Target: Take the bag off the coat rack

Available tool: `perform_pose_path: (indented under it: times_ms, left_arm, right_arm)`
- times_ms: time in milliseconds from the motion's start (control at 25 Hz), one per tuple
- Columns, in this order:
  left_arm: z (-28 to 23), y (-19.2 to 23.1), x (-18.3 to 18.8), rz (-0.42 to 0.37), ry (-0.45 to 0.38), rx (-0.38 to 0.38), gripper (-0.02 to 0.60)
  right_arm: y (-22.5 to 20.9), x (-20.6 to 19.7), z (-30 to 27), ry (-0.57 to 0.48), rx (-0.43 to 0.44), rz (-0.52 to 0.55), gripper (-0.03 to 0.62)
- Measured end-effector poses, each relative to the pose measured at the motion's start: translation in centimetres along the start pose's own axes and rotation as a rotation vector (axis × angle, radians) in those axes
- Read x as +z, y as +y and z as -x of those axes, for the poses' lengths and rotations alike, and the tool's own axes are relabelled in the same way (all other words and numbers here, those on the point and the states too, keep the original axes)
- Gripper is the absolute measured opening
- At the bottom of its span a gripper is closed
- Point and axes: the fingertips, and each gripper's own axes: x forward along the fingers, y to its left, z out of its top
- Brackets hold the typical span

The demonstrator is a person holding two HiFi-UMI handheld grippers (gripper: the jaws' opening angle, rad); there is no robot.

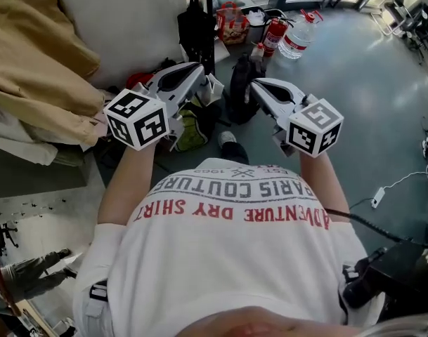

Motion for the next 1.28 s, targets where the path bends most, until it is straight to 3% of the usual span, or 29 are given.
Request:
perform_pose_path:
  times_ms: [240,560,680,800,960,1280]
  left_arm:
    - [-5.2,6.7,1.3,-0.022,0.082,0.032,0.005]
    - [-11.6,16.0,5.0,-0.067,0.082,0.100,0.005]
    - [-13.4,19.7,6.5,-0.048,0.072,0.146,0.006]
    - [-15.6,22.5,7.7,-0.024,0.071,0.180,0.056]
    - [-18.4,24.8,9.4,-0.054,0.064,0.214,0.135]
    - [-22.1,29.7,11.0,-0.112,0.104,0.276,0.194]
  right_arm:
    - [-6.5,2.2,-6.8,0.035,0.061,-0.020,0.000]
    - [-15.3,4.4,-13.8,0.071,0.095,-0.038,0.000]
    - [-17.7,4.4,-15.4,0.090,0.097,-0.052,0.000]
    - [-20.0,4.1,-16.4,0.102,0.088,-0.072,0.000]
    - [-22.6,4.6,-16.5,0.092,0.067,-0.095,0.000]
    - [-26.4,4.2,-15.9,0.086,0.022,-0.125,0.000]
